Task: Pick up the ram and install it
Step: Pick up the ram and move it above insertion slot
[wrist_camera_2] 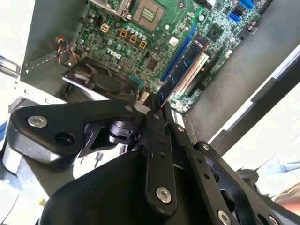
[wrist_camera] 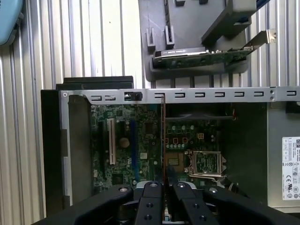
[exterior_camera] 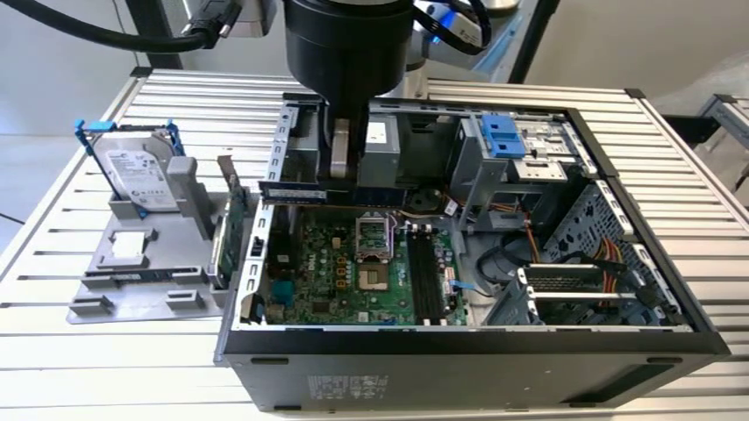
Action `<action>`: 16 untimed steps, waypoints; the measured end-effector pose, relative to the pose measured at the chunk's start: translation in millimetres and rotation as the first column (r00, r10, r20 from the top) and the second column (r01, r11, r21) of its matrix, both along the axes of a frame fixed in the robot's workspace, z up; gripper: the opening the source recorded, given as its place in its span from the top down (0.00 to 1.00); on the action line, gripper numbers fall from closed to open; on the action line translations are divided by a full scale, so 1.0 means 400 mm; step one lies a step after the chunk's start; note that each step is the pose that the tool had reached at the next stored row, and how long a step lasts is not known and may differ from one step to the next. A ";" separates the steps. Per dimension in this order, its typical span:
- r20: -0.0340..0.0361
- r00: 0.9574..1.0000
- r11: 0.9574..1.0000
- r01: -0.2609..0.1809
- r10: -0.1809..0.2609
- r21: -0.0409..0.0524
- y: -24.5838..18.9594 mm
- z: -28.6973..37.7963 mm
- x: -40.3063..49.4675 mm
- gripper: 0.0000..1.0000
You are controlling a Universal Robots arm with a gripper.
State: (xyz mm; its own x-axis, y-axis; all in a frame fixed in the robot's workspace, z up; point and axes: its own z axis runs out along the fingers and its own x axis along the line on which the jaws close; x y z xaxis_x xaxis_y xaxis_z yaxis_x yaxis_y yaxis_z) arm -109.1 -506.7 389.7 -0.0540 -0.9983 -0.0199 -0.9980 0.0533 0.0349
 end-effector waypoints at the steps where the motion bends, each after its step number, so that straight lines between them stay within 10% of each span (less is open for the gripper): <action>1: 0.000 1.000 1.000 0.000 0.000 0.000 0.000 0.000 0.003 1.00; 16: -0.001 1.000 1.000 0.000 0.000 0.000 0.000 0.000 0.056 1.00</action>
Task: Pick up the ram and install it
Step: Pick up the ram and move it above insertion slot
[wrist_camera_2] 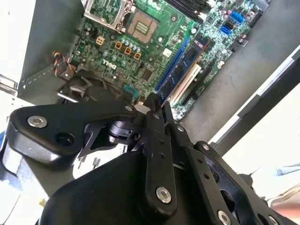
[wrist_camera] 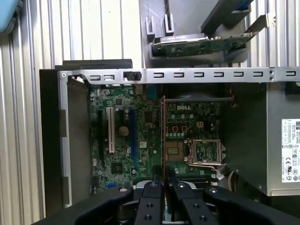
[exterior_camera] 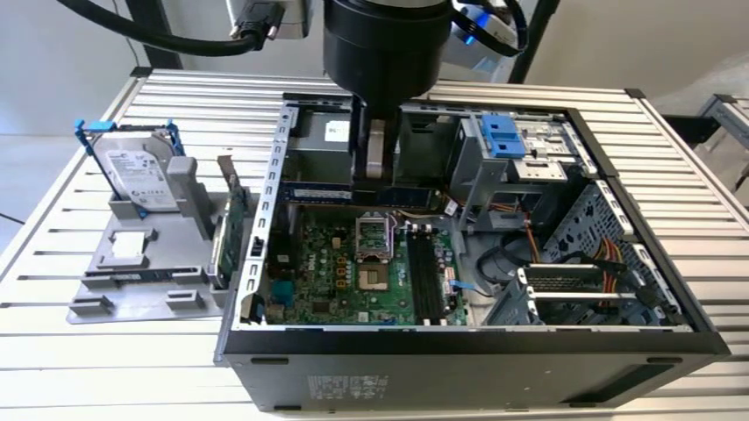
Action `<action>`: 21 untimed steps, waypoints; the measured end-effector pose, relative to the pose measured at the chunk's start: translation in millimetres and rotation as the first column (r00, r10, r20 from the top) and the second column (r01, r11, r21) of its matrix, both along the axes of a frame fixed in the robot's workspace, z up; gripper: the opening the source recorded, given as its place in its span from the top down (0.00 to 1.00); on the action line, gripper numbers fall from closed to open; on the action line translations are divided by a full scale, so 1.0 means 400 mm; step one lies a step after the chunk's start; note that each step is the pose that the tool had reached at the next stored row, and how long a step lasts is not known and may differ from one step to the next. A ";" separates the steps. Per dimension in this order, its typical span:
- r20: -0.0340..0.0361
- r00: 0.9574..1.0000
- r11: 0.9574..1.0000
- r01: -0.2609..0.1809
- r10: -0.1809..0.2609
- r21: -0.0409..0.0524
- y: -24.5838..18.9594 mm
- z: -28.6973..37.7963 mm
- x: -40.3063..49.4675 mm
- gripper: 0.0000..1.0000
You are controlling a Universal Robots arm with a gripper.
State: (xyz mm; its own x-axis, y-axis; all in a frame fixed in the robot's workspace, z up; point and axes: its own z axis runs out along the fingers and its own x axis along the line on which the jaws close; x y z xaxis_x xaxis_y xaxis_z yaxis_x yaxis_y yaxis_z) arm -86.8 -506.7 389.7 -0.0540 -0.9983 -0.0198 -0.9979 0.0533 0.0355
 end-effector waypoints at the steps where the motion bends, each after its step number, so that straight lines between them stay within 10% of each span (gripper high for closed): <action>1: 0.000 1.000 1.000 0.000 0.000 0.000 0.000 0.000 0.004 1.00; 21: 0.000 1.000 1.000 0.000 0.000 0.000 0.000 0.000 0.069 1.00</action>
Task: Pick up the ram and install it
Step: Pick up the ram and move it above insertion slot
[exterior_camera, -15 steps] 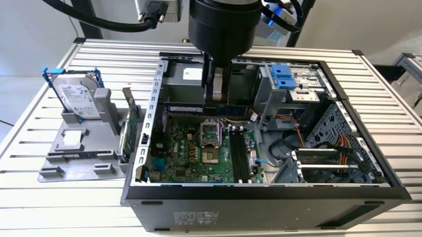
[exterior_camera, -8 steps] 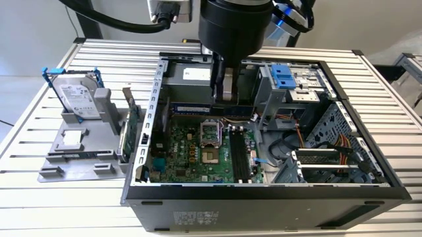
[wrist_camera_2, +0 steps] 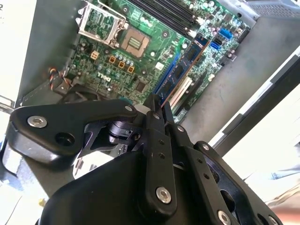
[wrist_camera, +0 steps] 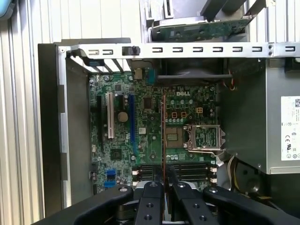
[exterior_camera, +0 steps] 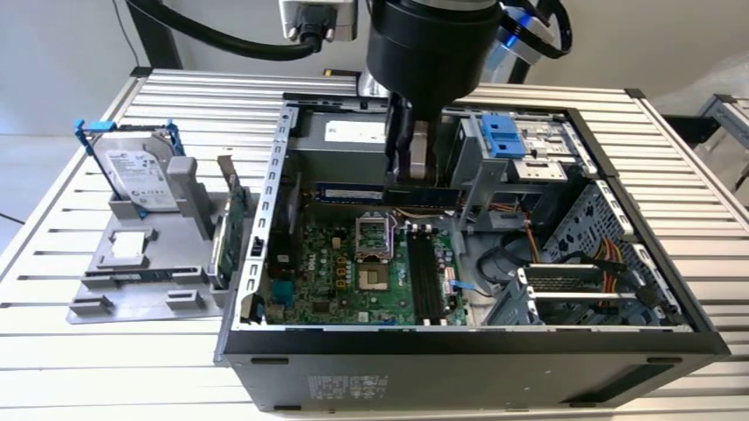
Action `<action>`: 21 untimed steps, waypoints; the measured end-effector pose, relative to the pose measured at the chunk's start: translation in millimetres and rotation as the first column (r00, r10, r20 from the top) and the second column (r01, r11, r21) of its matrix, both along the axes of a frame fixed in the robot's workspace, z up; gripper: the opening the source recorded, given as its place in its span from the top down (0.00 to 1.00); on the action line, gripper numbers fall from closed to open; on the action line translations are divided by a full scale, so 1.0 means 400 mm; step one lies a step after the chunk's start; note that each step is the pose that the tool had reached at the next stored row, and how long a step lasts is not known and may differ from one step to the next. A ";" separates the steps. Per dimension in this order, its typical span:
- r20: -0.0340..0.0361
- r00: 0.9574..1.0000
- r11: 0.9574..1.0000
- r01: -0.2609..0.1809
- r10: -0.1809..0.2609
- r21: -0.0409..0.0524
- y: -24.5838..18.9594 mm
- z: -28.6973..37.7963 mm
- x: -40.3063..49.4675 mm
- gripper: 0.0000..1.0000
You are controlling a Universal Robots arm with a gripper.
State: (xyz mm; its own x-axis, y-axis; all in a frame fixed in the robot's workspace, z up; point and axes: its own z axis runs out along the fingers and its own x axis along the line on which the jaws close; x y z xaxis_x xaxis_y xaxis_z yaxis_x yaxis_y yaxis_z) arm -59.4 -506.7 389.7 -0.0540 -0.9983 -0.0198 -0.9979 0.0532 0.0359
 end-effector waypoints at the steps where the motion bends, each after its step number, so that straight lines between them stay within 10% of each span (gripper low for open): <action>1: 0.000 1.000 1.000 0.000 0.000 0.000 0.000 0.000 0.003 1.00; 21: -0.002 1.000 1.000 0.008 -0.008 0.000 0.000 0.000 0.064 1.00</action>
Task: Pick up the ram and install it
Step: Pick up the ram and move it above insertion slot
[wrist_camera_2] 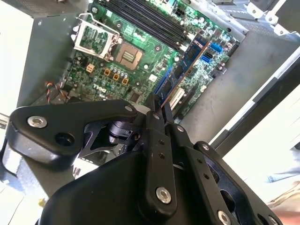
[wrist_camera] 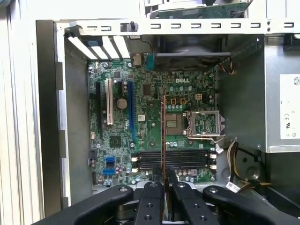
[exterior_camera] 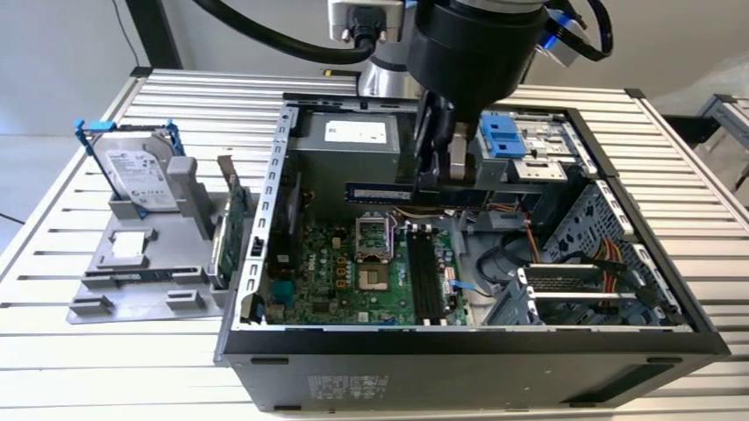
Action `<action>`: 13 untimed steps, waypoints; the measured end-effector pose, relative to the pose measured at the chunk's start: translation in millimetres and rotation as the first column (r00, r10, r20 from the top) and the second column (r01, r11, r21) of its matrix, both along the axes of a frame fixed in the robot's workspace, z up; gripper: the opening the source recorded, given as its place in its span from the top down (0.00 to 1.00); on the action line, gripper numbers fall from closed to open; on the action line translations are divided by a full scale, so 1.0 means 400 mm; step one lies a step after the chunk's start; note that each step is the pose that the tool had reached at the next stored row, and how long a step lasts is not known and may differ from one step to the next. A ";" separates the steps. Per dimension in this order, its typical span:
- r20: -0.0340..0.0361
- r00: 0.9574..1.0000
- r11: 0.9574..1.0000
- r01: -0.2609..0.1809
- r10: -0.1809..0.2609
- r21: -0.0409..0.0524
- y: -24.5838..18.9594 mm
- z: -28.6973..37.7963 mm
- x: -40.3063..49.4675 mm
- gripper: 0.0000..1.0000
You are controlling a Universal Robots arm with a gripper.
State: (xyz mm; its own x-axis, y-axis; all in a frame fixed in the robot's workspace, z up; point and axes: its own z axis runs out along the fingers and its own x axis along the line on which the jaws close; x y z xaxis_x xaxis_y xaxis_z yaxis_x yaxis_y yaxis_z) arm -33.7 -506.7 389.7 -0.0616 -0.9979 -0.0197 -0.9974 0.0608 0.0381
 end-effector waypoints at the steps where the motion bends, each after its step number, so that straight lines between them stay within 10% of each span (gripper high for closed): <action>1: 0.000 1.000 1.000 0.002 -0.002 0.000 0.000 0.000 0.003 1.00; 13: -0.005 1.000 1.000 0.012 -0.012 0.000 0.000 0.000 0.063 1.00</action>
